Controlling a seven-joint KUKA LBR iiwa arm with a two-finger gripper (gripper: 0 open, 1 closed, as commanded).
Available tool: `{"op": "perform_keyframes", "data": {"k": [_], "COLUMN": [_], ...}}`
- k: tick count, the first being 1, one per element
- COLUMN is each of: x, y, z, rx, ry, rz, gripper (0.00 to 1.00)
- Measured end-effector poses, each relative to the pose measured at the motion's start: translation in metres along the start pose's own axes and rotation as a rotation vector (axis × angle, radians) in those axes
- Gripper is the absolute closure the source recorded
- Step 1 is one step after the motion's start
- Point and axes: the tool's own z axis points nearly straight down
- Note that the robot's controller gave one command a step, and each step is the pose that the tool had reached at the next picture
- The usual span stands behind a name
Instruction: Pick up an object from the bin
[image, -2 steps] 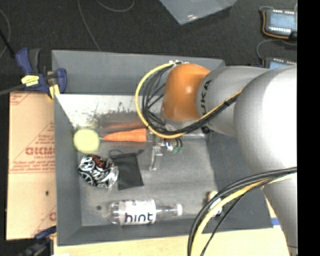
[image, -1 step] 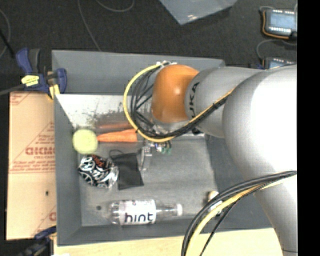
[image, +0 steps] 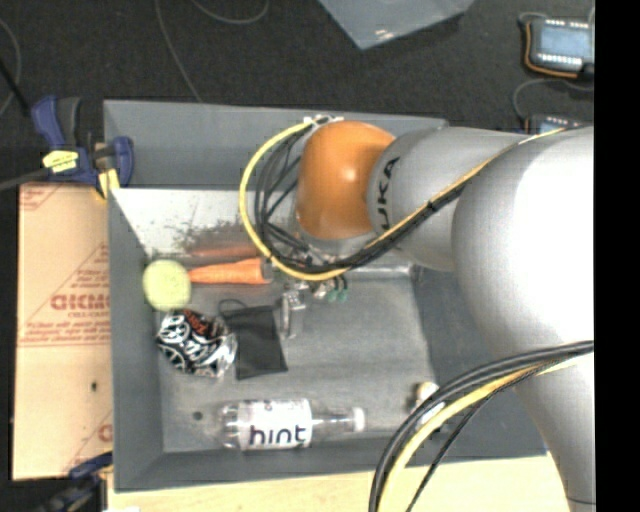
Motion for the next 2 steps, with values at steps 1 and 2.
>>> {"op": "perform_keyframes", "data": {"k": [1,2], "x": [-0.002,-0.007], "y": [0.003,0.016], "z": [-0.006,0.004], "rx": [0.001,0.002], "ry": [-0.006,-0.008], "rz": [-0.191,-0.339], "gripper": [0.00,0.00]}}
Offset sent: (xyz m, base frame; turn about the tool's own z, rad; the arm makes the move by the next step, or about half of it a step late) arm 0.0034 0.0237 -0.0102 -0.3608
